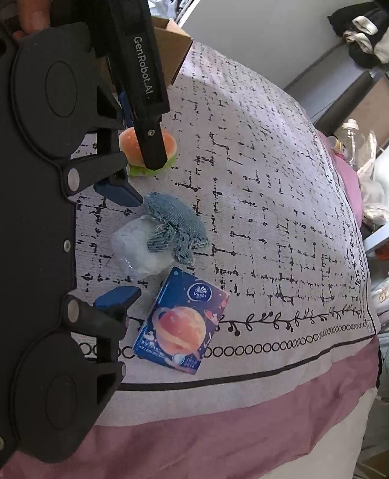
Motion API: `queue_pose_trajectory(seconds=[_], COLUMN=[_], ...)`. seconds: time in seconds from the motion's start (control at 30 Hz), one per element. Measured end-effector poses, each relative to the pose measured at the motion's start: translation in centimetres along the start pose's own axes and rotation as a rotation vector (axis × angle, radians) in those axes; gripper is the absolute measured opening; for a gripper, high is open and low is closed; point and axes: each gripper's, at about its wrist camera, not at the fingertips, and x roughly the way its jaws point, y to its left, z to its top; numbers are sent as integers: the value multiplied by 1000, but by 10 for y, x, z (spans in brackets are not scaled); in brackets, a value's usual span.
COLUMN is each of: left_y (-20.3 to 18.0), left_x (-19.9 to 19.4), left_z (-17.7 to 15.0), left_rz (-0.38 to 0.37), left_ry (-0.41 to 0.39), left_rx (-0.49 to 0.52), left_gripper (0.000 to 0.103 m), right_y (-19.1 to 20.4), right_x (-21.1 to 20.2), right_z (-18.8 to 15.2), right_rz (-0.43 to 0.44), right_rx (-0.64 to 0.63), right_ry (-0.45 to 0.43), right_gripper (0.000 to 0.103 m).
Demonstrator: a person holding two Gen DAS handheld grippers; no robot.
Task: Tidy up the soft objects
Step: 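Close the left gripper on the burger toy while the right gripper grasps the clear plastic bag, then carry the burger toy with the left gripper while the right gripper carries the bag to the box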
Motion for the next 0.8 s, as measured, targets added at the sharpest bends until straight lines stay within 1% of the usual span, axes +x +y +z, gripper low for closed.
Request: queue_pose_trajectory(seconds=[0.07, 0.1, 0.13, 0.2, 0.27, 0.43, 0.8], left_y=[1, 1, 2, 2, 1, -1, -8], left_x=[2, 1, 0, -2, -6, -23, -62], left_z=[0, -1, 0, -1, -2, -4, -12], left_rz=[-6, -8, -12, -13, -13, -17, -9], left_ry=[3, 1, 1, -2, -9, -36, -90], left_rx=[2, 5, 4, 1, 6, 9, 35], left_gripper=[47, 44, 42, 39, 38, 38, 38], right_y=[1, 1, 2, 3, 3, 8, 8], right_x=[2, 2, 3, 3, 1, -8, -43], right_z=[1, 1, 1, 2, 1, -2, -6], right_rz=[-8, -11, -15, -7, 2, -4, 10], right_rx=[-11, -20, -31, -38, -42, -65, -52], right_ry=[-4, -7, -10, -15, -13, -21, -95], right_gripper=[55, 49, 45, 44, 43, 43, 43])
